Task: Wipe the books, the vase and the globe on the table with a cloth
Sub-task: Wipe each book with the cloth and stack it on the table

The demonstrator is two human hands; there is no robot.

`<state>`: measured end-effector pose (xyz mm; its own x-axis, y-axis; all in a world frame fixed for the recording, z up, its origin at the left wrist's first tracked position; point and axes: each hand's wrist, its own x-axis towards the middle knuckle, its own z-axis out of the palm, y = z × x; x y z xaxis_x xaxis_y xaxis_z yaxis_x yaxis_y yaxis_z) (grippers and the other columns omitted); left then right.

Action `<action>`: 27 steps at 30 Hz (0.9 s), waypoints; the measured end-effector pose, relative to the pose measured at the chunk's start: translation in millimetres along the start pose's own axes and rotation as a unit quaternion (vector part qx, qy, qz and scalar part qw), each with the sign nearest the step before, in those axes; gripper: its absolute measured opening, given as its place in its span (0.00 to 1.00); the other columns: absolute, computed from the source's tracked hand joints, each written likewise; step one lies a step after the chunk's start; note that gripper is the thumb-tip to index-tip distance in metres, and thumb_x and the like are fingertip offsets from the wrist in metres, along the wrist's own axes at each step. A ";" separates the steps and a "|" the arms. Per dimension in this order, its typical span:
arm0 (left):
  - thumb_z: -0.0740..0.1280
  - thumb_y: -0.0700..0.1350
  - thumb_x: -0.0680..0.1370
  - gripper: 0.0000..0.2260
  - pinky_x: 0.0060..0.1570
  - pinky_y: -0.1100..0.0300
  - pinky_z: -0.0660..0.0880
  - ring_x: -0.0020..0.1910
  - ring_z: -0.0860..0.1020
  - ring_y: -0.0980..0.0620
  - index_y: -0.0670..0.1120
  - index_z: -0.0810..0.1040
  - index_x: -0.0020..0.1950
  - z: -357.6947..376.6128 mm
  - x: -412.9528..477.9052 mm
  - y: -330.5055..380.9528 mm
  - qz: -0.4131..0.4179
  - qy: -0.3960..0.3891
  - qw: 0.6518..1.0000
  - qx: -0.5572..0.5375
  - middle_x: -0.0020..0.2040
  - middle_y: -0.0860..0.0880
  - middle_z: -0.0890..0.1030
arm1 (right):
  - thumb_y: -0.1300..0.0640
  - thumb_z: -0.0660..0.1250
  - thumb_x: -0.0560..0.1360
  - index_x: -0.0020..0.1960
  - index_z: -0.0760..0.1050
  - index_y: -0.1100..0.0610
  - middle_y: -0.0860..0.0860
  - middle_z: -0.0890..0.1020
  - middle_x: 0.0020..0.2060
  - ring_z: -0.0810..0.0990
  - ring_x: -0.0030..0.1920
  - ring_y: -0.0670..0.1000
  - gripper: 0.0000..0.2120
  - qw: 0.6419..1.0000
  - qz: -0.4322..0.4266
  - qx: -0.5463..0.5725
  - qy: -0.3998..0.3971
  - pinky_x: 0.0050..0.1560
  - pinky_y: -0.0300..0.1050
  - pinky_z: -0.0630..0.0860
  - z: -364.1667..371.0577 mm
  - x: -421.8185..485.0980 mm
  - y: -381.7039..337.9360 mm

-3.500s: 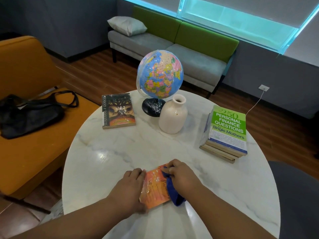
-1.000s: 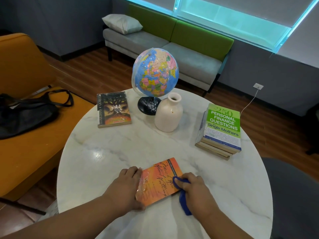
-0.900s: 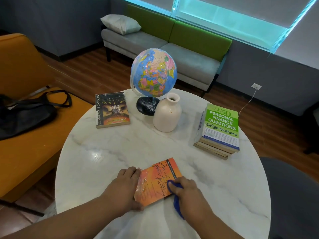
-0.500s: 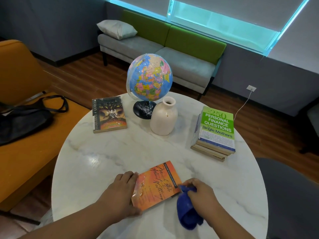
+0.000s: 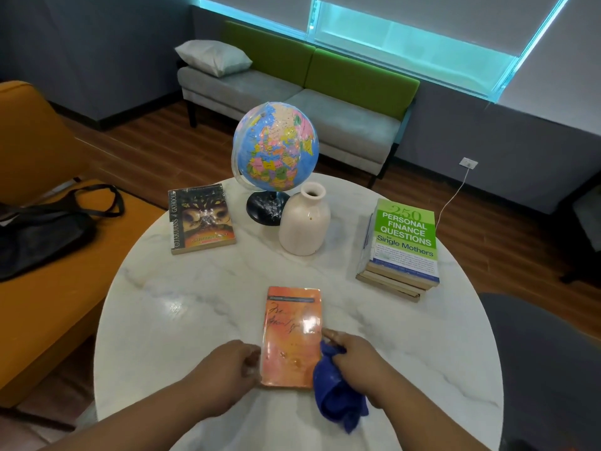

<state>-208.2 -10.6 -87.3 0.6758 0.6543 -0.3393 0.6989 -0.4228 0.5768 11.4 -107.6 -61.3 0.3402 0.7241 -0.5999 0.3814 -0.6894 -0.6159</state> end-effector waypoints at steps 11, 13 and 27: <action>0.67 0.63 0.72 0.43 0.73 0.59 0.58 0.76 0.55 0.53 0.51 0.50 0.79 7.3 9.4 14.2 0.006 0.079 0.993 0.086 0.79 0.54 0.51 | 0.58 0.61 0.79 0.62 0.76 0.52 0.47 0.76 0.56 0.75 0.57 0.46 0.14 0.968 -0.133 -0.205 0.061 0.49 0.23 0.63 4.1 -11.0 -3.0; 0.68 0.66 0.71 0.48 0.74 0.58 0.55 0.77 0.51 0.53 0.50 0.44 0.80 10.7 14.4 16.4 -0.008 0.050 0.993 0.109 0.80 0.53 0.45 | 0.54 0.60 0.80 0.60 0.74 0.50 0.46 0.75 0.57 0.77 0.54 0.45 0.10 0.970 -0.105 -0.217 0.040 0.51 0.30 0.68 22.3 -14.0 5.3; 0.67 0.66 0.72 0.47 0.76 0.57 0.51 0.78 0.48 0.52 0.47 0.45 0.79 9.4 22.6 15.1 0.020 0.023 0.986 0.163 0.80 0.49 0.45 | 0.52 0.59 0.80 0.46 0.69 0.53 0.51 0.77 0.40 0.74 0.34 0.48 0.06 0.964 -0.115 -0.230 0.061 0.35 0.41 0.67 33.7 6.3 6.9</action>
<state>-180.2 -8.1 -93.3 0.6988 0.6572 -0.2824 0.7146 -0.6236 0.3171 -12.8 -108.4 -86.6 0.2890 0.8735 -0.3919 0.7901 -0.4487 -0.4176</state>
